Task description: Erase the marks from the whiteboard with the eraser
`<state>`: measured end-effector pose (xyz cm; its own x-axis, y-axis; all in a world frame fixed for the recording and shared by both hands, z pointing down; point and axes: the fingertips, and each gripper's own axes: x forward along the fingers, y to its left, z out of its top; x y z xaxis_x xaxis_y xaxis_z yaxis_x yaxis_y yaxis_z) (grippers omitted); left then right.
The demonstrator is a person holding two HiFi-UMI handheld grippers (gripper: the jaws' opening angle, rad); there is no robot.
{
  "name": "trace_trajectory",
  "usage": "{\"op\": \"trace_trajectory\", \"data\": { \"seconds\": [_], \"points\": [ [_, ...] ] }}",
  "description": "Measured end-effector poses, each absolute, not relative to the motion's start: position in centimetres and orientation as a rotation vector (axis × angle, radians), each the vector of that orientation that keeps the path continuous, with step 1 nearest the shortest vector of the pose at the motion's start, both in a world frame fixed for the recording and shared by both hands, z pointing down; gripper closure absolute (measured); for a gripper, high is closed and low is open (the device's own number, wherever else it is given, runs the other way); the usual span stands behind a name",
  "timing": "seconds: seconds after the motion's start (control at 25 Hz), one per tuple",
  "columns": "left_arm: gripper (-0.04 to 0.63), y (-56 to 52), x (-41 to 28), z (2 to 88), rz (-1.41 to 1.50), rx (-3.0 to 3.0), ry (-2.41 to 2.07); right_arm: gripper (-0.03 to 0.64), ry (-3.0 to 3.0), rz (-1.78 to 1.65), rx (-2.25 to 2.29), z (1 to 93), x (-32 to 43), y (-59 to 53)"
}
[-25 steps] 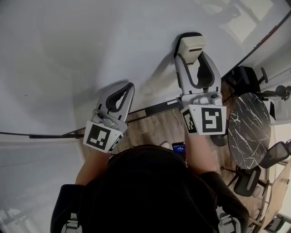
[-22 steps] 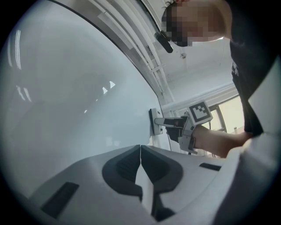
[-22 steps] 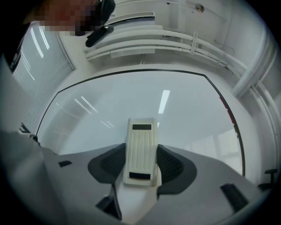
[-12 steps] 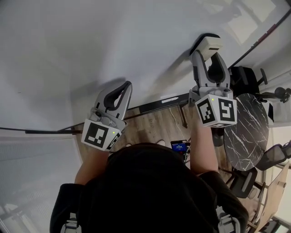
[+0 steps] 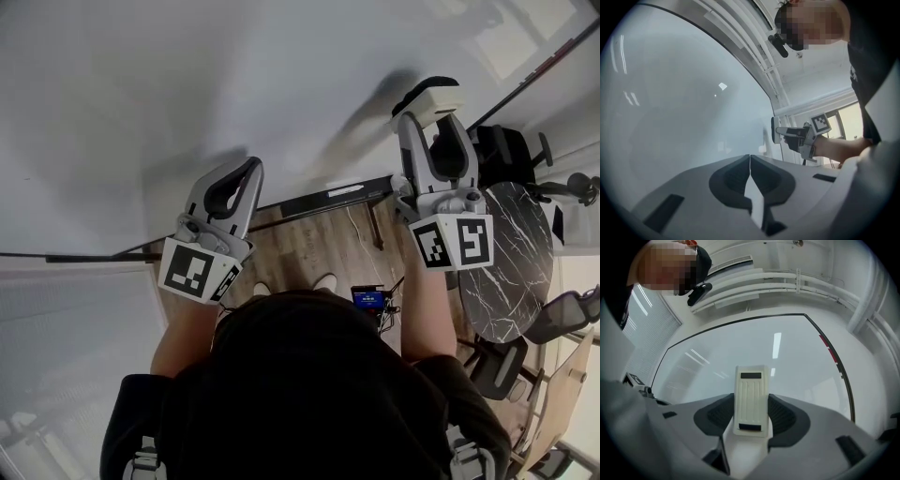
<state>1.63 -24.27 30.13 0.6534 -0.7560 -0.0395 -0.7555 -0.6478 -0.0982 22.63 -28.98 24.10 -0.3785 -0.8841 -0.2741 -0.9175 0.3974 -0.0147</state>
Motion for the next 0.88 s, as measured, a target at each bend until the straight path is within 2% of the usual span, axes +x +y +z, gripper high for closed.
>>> {"op": "trace_trajectory", "data": {
  "seconds": [0.52, 0.88],
  "points": [
    [0.588, -21.9, -0.4, 33.4, -0.045, -2.834, 1.176, 0.393, 2.593, 0.222, -1.555, 29.1, 18.6, -23.0],
    [0.588, -19.8, -2.2, 35.3, -0.019, -2.873, 1.148, 0.399, 2.677, 0.111, -1.441, 33.3, 14.0, -20.0]
  ]
}}
